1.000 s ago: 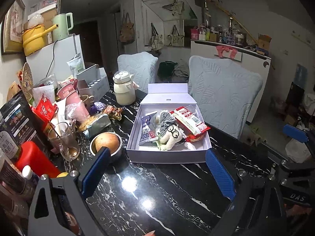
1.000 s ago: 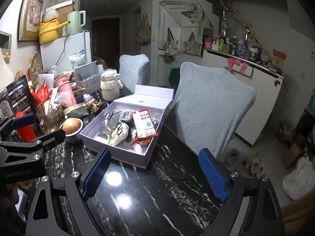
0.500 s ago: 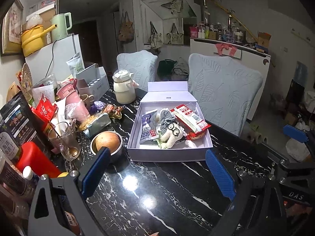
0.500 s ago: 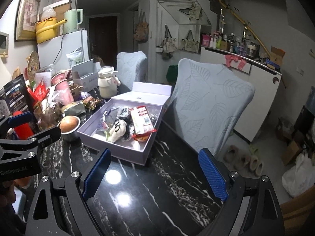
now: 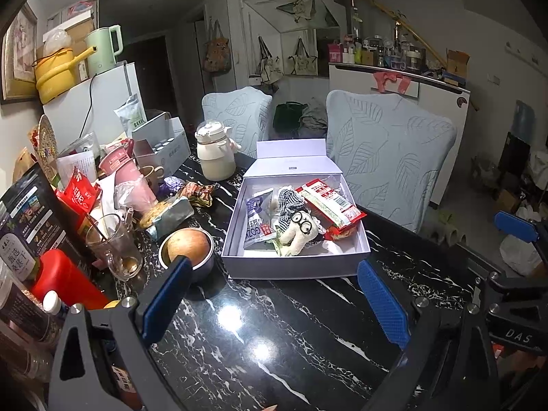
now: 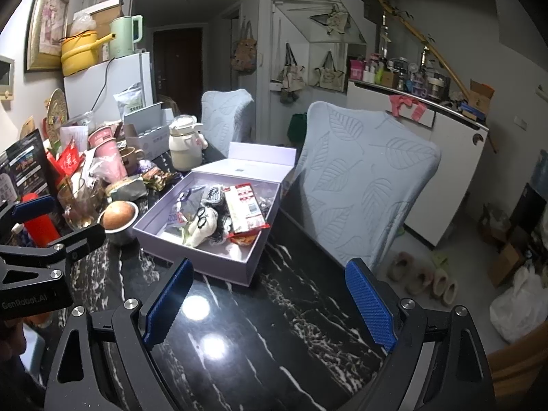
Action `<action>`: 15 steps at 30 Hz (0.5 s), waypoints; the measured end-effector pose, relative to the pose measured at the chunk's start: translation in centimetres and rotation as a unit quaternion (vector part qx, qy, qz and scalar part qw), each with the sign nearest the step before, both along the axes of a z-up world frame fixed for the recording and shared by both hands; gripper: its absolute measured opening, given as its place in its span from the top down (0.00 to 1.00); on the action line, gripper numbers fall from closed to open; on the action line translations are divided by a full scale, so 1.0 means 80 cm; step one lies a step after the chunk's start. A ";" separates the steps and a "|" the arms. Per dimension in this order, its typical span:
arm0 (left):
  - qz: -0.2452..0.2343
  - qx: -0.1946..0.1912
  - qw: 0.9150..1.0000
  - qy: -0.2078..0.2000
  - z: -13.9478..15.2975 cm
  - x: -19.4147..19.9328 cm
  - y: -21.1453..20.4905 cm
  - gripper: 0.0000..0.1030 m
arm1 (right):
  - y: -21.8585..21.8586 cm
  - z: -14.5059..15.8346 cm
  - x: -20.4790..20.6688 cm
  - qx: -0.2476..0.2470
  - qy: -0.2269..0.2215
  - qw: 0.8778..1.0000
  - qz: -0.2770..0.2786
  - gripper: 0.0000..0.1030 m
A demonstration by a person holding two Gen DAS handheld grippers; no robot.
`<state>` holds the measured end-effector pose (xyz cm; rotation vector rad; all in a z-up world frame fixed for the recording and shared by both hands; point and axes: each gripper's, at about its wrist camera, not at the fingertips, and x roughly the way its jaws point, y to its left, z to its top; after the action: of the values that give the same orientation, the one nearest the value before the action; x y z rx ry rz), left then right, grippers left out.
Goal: Organize soft objects
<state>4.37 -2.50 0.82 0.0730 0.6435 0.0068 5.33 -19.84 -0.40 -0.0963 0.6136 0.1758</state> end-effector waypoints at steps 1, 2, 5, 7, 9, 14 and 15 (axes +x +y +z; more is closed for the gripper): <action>-0.001 0.000 1.000 0.000 0.000 0.000 0.000 0.04 | 0.000 0.000 0.000 0.000 0.000 1.000 0.000 0.11; -0.002 0.000 1.000 0.001 0.001 -0.001 0.000 0.04 | 0.000 0.000 0.000 0.000 0.000 1.000 0.000 0.11; -0.003 0.000 1.000 0.002 0.001 -0.001 -0.002 0.04 | 0.000 0.000 0.000 0.000 0.001 1.000 -0.001 0.11; -0.003 0.000 1.000 0.002 0.001 -0.001 -0.002 0.04 | -0.002 -0.001 -0.001 0.001 0.001 1.000 -0.001 0.11; -0.003 0.000 1.000 0.001 0.001 -0.001 -0.002 0.04 | -0.003 -0.002 -0.001 0.001 0.001 1.000 -0.002 0.11; -0.005 0.002 1.000 0.002 0.002 -0.001 -0.004 0.04 | -0.005 -0.004 -0.002 0.000 0.003 1.000 -0.004 0.11; -0.006 0.002 1.000 0.002 0.002 -0.001 -0.004 0.04 | -0.005 -0.005 -0.003 0.000 0.003 1.000 -0.004 0.11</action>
<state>4.33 -2.82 0.98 0.0814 0.6470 -0.0040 5.11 -20.28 -0.77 -0.0935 0.6201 0.1686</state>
